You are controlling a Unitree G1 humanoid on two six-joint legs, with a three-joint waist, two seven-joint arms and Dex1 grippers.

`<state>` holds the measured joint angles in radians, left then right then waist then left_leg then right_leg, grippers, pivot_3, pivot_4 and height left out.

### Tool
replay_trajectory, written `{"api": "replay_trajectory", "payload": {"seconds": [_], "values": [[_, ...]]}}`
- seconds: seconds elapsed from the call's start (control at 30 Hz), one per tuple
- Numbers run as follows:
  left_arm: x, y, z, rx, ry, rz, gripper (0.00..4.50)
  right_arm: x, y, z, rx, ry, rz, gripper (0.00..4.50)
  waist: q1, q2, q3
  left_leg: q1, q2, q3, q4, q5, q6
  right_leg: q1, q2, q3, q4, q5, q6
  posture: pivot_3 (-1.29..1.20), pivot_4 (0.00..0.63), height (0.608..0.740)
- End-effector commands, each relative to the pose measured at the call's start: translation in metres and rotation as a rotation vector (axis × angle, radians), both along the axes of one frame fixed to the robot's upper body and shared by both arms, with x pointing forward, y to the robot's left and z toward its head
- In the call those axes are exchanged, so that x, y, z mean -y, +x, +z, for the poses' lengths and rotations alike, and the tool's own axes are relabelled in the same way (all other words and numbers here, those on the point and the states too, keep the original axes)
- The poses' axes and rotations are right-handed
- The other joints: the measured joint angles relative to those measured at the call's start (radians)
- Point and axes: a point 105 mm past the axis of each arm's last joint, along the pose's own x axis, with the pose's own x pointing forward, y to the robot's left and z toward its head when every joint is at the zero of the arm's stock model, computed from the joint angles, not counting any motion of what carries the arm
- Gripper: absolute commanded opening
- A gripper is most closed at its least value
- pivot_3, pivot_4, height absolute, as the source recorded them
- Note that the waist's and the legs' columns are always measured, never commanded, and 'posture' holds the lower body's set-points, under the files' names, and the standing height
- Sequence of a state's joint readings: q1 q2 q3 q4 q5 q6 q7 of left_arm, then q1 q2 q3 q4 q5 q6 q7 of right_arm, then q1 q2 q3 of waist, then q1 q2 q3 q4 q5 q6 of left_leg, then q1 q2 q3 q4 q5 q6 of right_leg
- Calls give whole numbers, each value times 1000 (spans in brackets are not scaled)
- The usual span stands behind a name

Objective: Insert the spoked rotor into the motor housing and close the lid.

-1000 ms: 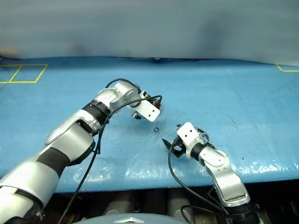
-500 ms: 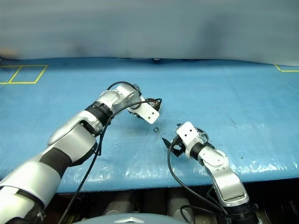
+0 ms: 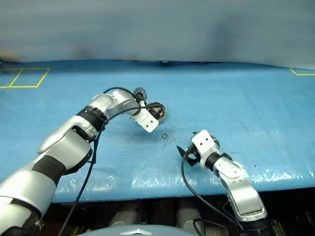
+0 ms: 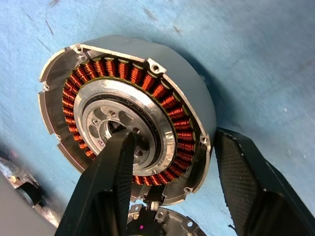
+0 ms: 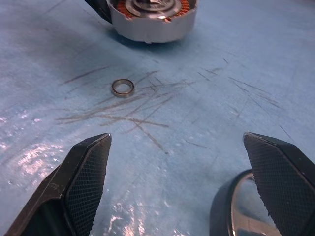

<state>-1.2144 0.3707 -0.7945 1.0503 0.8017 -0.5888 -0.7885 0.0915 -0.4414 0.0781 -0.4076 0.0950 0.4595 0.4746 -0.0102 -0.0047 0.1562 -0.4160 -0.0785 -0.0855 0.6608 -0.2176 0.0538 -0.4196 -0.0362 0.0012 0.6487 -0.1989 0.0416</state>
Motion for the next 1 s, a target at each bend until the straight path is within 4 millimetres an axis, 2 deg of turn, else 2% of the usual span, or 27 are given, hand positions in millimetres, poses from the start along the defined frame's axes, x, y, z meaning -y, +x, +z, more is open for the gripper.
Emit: {"api": "replay_trajectory", "payload": {"seconds": [0.03, 0.13, 0.27, 0.5, 0.67, 0.77, 1.0], "values": [[12, -7, 37, 60, -87, -154, 2124, 7, -2, 15, 54, -2, -19, 4500, 1, 0, 0, -1, 0, 0, 0, 0, 0, -1, 0, 1, 0, 1, -2, 0, 150, 740], [1, -18, 44, 59, -73, -235, 2124, 11, -4, 14, 53, -2, -34, 4500, 1, 0, 0, -5, 0, 3, 0, 0, 0, -6, -1, 5, 0, 3, -5, 0, 150, 740], [-1, -37, 42, 21, -97, -346, 2124, 9, -4, 12, 48, 0, -37, 4500, 0, 0, 0, -4, 0, 6, -1, -1, 2, -7, -1, 8, 0, 3, -5, 0, 150, 740], [-25, -67, 26, -65, -70, -427, 2124, 8, -5, 13, 55, 9, -42, 4500, -3, 0, 0, -3, 0, 8, 0, -1, 2, -7, 0, 10, 2, 3, -4, 0, 150, 740], [-45, -81, 10, -132, -3, -423, 2124, 6, -2, 16, 64, 6, -29, 4500, -1, 0, 0, -1, 0, 8, 1, -1, 2, -6, 0, 10, 4, 3, -4, 0, 150, 740], [-47, -85, 5, -146, 7, -433, 2124, 4, -1, 16, 66, 6, -19, 4500, 0, 0, 0, -1, 0, 9, 2, -1, 2, -6, 0, 9, 5, 2, -2, 0, 150, 740], [-35, -94, 0, -160, -21, -509, 2124, -1, 1, 15, 66, 11, -7, 4500, 0, 0, 0, 1, 0, 11, 4, 0, 2, -5, 0, 10, 9, 0, 0, 0, 150, 740]]}}
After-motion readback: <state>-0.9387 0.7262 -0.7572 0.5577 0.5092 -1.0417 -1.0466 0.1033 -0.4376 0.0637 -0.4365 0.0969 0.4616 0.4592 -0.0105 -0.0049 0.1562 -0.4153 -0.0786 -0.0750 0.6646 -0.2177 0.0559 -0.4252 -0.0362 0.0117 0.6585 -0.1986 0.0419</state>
